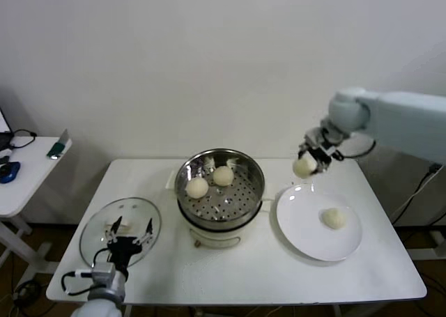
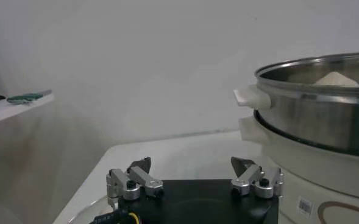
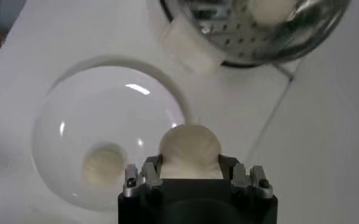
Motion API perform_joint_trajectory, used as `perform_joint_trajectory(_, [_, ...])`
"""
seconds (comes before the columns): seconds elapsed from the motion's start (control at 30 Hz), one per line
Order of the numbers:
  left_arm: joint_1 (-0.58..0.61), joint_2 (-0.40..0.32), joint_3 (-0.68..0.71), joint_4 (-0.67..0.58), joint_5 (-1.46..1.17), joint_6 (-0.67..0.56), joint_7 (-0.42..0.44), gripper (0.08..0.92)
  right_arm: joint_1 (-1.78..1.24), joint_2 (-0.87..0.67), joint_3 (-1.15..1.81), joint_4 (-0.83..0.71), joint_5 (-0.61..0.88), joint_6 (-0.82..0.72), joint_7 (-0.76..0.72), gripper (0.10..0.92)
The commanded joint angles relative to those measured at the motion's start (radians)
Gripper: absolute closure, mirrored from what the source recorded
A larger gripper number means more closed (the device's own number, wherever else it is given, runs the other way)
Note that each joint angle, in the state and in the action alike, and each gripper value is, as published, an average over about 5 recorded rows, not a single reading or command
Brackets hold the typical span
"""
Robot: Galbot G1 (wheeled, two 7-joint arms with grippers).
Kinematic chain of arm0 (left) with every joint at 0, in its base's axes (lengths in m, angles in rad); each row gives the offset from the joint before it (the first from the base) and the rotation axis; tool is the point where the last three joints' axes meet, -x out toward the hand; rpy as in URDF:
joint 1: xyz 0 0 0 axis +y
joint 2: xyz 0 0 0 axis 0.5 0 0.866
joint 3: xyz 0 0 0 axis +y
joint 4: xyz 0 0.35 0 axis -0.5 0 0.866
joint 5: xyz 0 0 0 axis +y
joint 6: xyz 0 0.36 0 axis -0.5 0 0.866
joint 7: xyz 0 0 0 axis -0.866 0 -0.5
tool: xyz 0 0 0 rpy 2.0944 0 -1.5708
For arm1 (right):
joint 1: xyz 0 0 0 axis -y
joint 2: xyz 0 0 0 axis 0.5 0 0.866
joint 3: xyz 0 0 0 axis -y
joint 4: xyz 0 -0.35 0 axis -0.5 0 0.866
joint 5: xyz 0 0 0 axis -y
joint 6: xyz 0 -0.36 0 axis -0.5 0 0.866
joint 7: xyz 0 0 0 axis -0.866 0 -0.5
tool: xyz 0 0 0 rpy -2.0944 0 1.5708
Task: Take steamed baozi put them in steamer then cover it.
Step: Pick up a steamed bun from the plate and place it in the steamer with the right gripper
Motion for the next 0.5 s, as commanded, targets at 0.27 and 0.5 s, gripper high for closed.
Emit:
perform_joint_trajectory(0.27, [-0.003, -0.001, -0.006, -0.005, -0.004, 0.000, -0.001, 0.177, 0.192, 0.287, 0.162, 0.271, -0.044, 0.267, -0.053, 0.390])
perform_joint_trajectory(0.5, [-0.002, -0.006, -0.019, -0.019, -0.010, 0.007, -0.001, 0.177, 0.029, 0.316, 0.132, 0.320, -0.134, 0.224, -0.011, 0.389])
